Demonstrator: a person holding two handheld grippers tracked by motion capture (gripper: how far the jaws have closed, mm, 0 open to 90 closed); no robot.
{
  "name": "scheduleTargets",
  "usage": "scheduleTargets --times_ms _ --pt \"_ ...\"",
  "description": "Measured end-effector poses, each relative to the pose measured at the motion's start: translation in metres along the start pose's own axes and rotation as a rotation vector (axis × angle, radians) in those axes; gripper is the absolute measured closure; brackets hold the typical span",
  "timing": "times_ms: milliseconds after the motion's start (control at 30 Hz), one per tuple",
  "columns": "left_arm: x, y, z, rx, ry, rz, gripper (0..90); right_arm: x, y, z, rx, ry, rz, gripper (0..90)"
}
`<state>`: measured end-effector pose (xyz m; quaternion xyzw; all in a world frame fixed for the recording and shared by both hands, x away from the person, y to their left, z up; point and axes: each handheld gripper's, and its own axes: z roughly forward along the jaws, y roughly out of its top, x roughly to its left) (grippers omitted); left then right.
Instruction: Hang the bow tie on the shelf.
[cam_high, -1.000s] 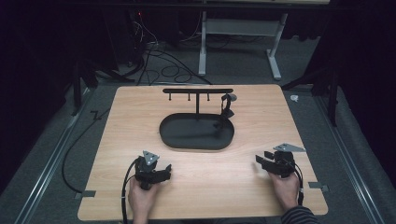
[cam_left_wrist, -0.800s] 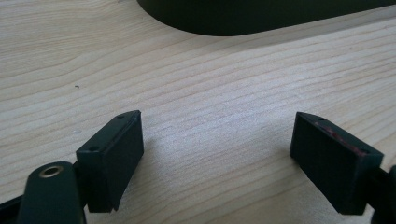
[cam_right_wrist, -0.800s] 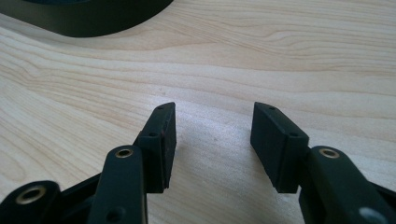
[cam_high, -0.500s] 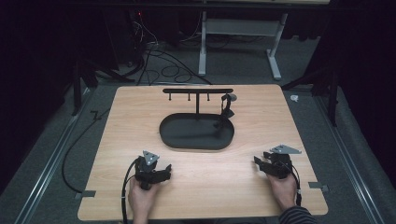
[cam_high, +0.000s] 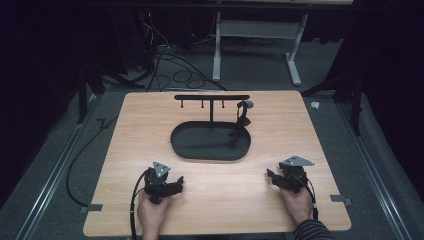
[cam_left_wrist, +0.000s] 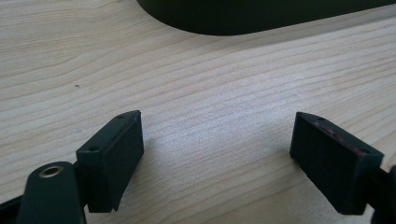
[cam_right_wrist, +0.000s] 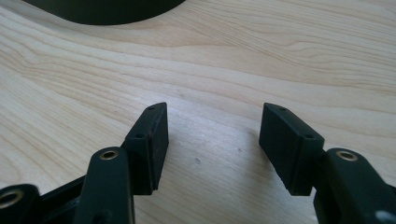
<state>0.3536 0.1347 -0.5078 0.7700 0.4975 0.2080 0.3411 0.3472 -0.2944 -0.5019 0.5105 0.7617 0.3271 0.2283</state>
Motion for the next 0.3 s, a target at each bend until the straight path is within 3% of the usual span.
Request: scheduleTargets --times_ms 300 --pt "0.0000 0.0000 0.0000 0.000 0.000 0.000 17.8 0.0027 0.0013 0.0013 0.001 0.008 -0.005 43.9"
